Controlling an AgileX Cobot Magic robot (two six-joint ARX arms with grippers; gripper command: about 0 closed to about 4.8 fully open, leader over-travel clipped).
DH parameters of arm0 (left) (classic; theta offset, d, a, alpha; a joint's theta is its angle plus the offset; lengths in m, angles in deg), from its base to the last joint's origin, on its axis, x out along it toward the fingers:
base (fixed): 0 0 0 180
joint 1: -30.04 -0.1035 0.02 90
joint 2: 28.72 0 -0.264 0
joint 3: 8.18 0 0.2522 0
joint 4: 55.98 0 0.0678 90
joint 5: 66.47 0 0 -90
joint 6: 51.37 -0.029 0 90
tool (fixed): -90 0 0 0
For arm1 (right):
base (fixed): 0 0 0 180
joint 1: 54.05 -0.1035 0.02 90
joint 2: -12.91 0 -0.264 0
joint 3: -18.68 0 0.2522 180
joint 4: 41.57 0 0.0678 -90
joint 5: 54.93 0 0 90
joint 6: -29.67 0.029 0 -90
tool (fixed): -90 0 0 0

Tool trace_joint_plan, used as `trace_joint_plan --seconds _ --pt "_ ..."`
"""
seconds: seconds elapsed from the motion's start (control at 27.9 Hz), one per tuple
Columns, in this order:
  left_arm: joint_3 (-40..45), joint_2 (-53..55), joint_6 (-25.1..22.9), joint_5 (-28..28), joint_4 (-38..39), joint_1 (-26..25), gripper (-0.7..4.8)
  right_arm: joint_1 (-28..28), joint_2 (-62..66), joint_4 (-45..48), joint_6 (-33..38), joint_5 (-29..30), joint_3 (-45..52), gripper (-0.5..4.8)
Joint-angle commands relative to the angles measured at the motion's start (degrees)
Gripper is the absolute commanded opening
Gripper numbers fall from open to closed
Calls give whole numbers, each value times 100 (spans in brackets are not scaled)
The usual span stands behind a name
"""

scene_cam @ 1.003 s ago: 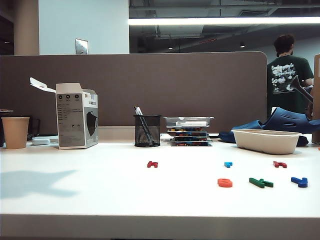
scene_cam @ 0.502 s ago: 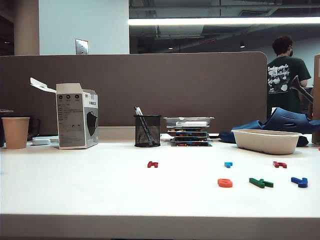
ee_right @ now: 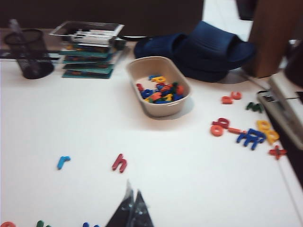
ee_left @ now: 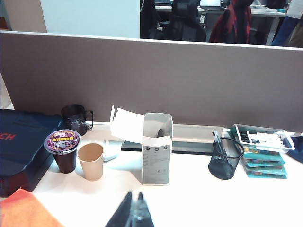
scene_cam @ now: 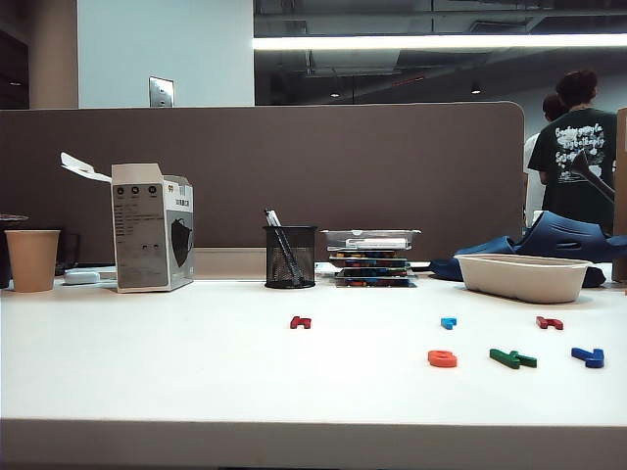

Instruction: Select the appropriate letters from the row of letter magnets placed on the table to arrange into the word "sky".

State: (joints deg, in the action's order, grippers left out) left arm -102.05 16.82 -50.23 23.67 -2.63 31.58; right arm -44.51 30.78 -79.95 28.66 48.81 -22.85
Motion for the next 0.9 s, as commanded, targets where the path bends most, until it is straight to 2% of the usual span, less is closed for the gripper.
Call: trace_joint_plan --seconds 0.04,0.29,0.39,0.54,0.79,0.9 --pt "555 -614 125 -31 -50 20 -5 7 -127 243 190 337 205 -6" --pt "1871 -2162 243 -22 -50 15 -5 -162 -542 278 446 439 299 -6" --pt "2428 -2815 251 -22 -42 13 -5 -706 -938 186 446 -39 299 -6" --pt "2999 -3283 232 -17 -103 11 -5 -968 -1231 72 450 -332 382 -6" --pt "4750 -4575 249 -35 -1316 11 -5 -997 -1294 804 625 -461 933 -6" --pt "5064 -4511 267 -39 -1460 11 -5 -997 -1307 1051 658 -481 1235 -6"
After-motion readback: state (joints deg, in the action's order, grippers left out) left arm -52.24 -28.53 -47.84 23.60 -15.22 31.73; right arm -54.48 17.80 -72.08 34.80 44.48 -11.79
